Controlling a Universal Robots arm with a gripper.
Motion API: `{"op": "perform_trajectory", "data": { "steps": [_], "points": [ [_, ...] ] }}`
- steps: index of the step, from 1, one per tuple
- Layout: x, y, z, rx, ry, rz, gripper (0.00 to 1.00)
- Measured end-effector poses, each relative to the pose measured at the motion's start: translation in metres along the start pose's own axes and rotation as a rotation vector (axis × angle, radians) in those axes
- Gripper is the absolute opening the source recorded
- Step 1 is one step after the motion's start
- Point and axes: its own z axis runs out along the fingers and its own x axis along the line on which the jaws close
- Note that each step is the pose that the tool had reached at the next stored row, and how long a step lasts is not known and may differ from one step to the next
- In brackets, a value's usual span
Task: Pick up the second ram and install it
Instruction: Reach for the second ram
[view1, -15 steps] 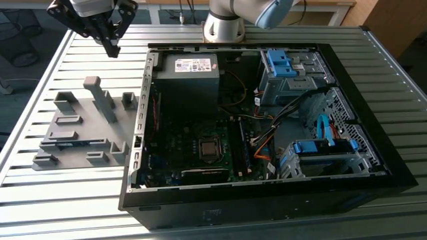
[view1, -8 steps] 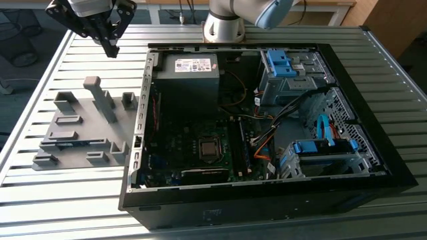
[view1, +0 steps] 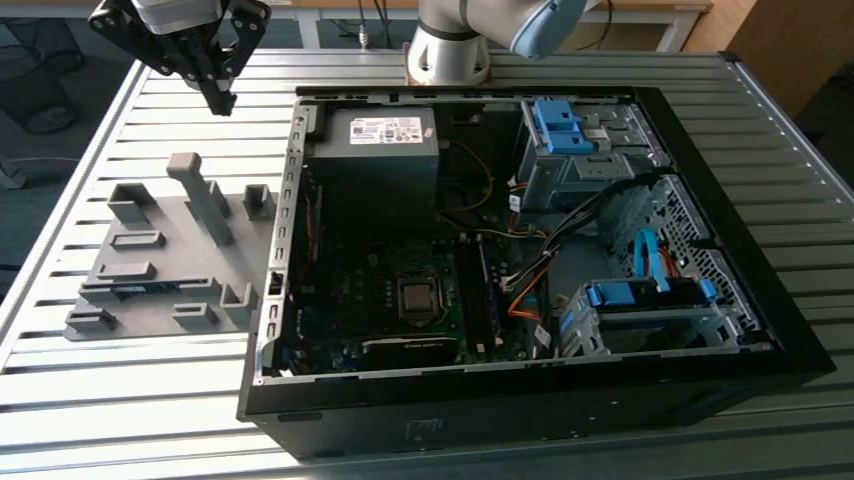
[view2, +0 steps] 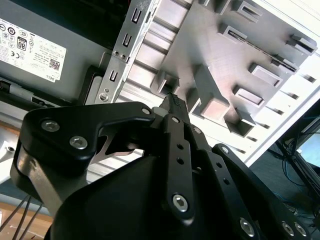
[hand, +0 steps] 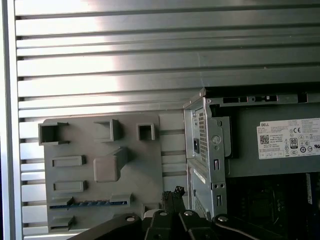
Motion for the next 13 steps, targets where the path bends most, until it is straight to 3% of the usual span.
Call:
{"op": "perform_trajectory", "data": {
  "steps": [13],
  "points": [
    [0.0032,-0.0002,0.0001,0.0000,0.0000,0.000,0.11]
  ]
}}
